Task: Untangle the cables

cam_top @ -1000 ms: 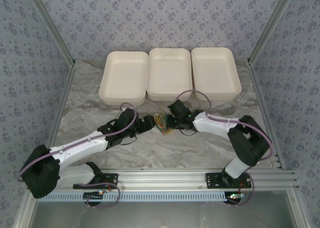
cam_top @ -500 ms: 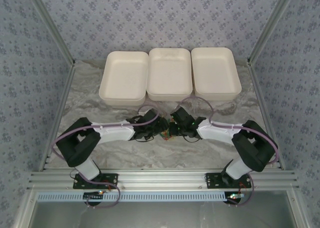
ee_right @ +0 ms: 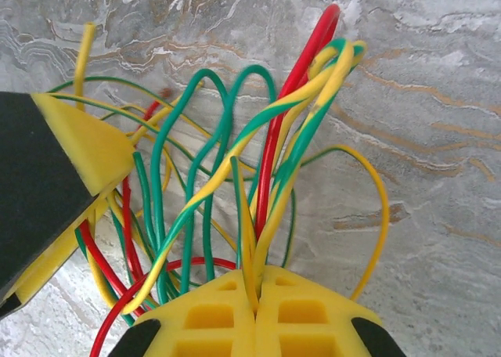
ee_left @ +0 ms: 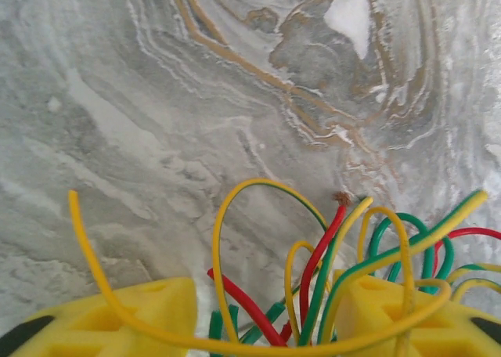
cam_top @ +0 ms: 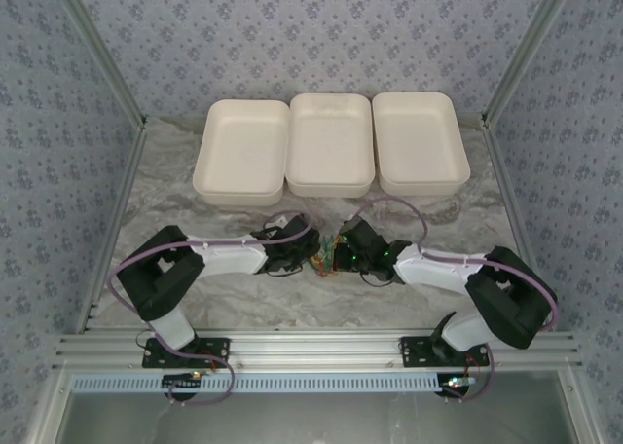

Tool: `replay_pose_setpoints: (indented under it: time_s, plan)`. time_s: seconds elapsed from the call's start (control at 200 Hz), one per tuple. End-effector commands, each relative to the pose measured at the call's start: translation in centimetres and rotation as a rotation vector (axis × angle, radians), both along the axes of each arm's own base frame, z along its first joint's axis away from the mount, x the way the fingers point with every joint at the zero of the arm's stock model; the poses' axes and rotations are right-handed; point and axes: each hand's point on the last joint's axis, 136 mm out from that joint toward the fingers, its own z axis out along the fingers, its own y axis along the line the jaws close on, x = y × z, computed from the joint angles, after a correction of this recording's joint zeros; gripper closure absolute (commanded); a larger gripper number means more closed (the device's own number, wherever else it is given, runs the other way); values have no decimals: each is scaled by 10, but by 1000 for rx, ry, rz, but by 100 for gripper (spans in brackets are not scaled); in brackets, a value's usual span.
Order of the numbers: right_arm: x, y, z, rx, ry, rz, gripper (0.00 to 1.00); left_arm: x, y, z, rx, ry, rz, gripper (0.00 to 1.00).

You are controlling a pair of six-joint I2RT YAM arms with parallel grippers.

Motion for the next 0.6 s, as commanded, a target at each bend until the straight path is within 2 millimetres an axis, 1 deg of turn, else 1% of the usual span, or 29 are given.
replay_pose_setpoints:
  time_s: [0.0,0.035,0.095,0.115,0.18,0.2,0.255,0.29,0.365,0.425,0.49,0.595]
  plan:
    - [1,-1,4,47,36,-40,100,3,-30,-36,-131,43,27,49]
    - [1,0,5,65,47,-43,97,3,-33,-37,-144,47,22,54]
    - [1,3,7,89,64,-45,88,5,-40,-37,-173,44,14,68]
    - [1,3,8,98,68,-47,85,6,-43,-37,-180,43,12,73]
    - [2,4,11,119,87,-56,73,8,-48,-38,-190,38,8,95]
    - [1,4,12,122,97,-60,69,9,-48,-39,-192,36,8,100]
    - [-1,-1,15,117,122,-80,59,12,-47,-38,-202,20,8,100]
    - [-2,-4,21,112,127,-95,51,15,-46,-36,-213,0,10,100]
    - [-4,-16,40,100,103,-147,36,21,-47,-24,-220,-54,-29,100]
    - [-4,-32,51,69,93,-231,23,22,-50,-13,-182,-91,-93,100]
    - [2,-38,60,73,77,-279,18,19,-50,-5,-124,-121,-140,100]
    - [19,-34,71,76,61,-325,12,14,-52,5,-84,-149,-183,100]
